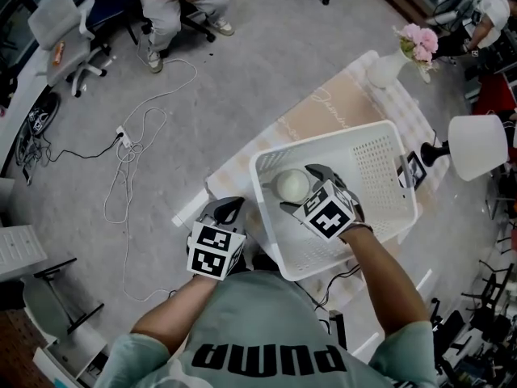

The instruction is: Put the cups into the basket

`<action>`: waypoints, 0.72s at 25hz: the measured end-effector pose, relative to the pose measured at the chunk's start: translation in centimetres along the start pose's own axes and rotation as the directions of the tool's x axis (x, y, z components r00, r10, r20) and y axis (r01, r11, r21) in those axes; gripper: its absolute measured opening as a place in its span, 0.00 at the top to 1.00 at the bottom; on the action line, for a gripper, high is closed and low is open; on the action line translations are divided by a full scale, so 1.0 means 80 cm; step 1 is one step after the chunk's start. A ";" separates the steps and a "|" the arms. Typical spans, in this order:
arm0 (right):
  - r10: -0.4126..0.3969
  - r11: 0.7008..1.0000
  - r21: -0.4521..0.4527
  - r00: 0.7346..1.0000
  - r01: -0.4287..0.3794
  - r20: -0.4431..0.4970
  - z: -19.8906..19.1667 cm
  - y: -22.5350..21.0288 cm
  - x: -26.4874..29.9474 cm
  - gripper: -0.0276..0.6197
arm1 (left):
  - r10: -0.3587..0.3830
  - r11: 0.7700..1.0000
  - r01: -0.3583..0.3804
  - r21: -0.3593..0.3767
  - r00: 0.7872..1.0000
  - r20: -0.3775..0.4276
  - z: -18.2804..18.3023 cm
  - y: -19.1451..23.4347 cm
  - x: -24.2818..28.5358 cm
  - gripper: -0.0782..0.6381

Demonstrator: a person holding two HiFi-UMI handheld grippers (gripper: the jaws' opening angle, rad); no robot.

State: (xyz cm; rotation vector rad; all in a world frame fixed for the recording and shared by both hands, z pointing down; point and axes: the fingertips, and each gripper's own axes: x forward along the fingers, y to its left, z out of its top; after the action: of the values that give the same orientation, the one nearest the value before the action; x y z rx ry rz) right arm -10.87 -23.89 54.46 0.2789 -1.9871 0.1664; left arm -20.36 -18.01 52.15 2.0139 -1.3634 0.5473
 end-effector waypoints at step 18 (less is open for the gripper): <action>-0.235 0.962 0.187 0.951 0.199 0.199 0.061 0.020 -0.139 0.32 | -0.138 0.987 0.133 0.086 0.989 0.058 0.027 -0.030 -0.035 0.88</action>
State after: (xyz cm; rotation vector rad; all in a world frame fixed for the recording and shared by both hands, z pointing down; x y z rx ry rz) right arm -11.10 -22.15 42.33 0.6459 -2.1469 0.1644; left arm -19.21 -17.04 48.17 2.1885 -1.2470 0.4882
